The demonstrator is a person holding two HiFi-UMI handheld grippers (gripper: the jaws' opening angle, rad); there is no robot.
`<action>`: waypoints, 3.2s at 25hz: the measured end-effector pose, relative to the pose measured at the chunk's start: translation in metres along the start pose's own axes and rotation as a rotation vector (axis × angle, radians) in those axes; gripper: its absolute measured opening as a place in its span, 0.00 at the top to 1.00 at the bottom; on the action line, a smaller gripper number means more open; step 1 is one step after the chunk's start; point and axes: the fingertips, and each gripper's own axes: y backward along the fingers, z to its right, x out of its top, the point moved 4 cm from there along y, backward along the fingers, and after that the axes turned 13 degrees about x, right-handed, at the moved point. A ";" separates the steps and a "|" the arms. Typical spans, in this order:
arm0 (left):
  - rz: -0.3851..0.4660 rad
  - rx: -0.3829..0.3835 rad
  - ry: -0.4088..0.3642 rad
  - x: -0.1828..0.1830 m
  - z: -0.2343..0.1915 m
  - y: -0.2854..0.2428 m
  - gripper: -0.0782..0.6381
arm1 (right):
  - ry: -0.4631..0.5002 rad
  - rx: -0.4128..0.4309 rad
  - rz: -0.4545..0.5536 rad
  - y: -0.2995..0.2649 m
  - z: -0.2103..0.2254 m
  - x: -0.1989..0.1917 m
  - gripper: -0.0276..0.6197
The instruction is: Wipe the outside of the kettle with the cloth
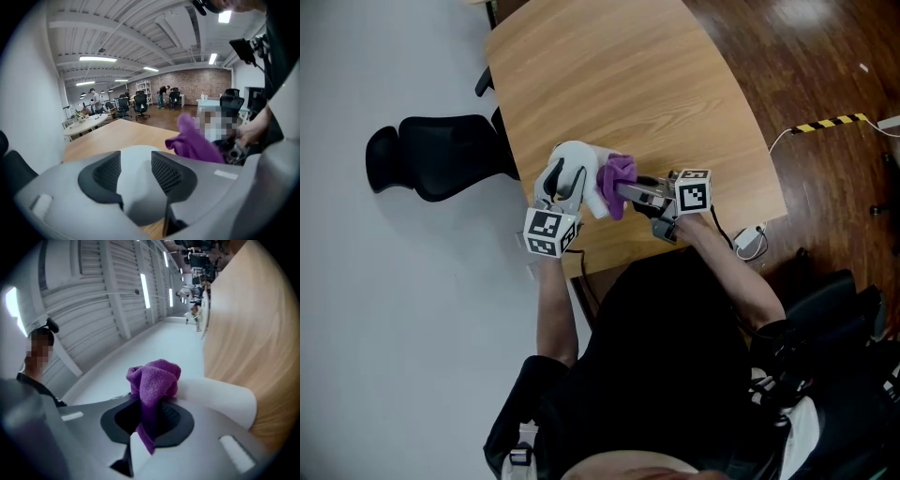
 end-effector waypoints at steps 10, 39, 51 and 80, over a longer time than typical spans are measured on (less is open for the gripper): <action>0.016 0.023 -0.015 -0.005 0.012 0.007 0.87 | -0.061 -0.427 -0.244 0.074 0.112 -0.096 0.89; 0.048 0.044 -0.033 -0.005 0.014 0.012 0.86 | 0.103 0.018 0.024 -0.010 0.005 -0.002 0.88; 0.042 0.078 -0.032 -0.014 0.010 0.010 0.86 | -0.189 -0.660 -0.114 0.088 0.156 -0.063 0.89; 0.053 0.145 -0.062 -0.011 0.009 0.009 0.87 | 0.093 -0.533 -0.159 0.022 0.132 0.023 0.89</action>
